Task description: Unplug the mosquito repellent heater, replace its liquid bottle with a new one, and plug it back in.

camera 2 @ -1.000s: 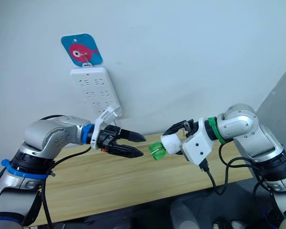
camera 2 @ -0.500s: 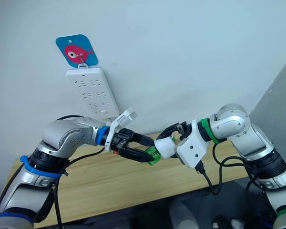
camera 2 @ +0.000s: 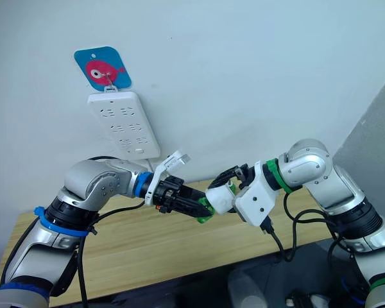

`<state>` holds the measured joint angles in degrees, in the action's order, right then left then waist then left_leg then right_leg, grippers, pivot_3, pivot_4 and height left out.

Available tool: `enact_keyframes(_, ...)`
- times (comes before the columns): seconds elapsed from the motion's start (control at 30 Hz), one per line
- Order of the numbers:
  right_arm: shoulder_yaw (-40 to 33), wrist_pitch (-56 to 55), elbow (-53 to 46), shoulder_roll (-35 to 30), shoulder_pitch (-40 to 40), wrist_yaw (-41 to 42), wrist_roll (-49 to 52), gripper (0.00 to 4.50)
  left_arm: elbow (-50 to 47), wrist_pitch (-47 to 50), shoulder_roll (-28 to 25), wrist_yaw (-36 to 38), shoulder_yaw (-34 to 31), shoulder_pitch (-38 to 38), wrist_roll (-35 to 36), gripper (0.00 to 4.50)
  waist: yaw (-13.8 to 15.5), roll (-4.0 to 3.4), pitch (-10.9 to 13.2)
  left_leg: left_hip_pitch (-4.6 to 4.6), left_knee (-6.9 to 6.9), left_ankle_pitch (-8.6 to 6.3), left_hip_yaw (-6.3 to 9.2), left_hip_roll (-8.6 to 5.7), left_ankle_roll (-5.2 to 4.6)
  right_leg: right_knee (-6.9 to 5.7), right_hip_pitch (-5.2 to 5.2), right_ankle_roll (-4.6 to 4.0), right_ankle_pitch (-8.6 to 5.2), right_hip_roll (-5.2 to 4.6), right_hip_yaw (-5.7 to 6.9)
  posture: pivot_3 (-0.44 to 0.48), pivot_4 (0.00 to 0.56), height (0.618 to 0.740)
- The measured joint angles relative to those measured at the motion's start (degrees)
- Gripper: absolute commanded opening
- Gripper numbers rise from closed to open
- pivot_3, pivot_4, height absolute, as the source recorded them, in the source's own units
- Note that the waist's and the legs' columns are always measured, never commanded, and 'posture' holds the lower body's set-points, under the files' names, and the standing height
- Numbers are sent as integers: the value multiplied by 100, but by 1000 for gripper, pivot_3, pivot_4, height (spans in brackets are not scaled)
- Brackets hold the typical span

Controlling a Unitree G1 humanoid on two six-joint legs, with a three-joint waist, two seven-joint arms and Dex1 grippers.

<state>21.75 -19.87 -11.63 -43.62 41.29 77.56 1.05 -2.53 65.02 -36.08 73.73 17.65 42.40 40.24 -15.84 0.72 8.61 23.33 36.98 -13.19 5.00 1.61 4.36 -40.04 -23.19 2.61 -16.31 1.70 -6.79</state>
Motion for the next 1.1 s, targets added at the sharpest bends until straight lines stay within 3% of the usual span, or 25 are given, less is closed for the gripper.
enact_keyframes(0.8, 15, -29, 0, 41, 1, 5, 27, 2997, 86, -59, -22, 166, 0, -29, -8, 2300, -3, 0, 0, 0, 0, 0, 0, 0, 0, 0, 0, 0, 0, -1, 1, -290, 80, 740)
enact_keyframes(0.97, 5, 30, -80, 95, -24, -17, 245, 4500, 87, -60, -20, 191, 1, -61, -7, 2299, -10, 0, 0, 0, 1, 0, 1, 0, 0, -1, 0, 0, 0, -1, 1, -290, 80, 740)
enact_keyframes(1.1, -1, -102, -77, 76, -26, -23, 231, 4500, 86, -68, -15, 188, -1, -86, -5, 2299, -9, 0, 0, 0, 1, 0, 2, 0, 0, -1, 0, 0, 0, -1, 2, -292, 78, 740)
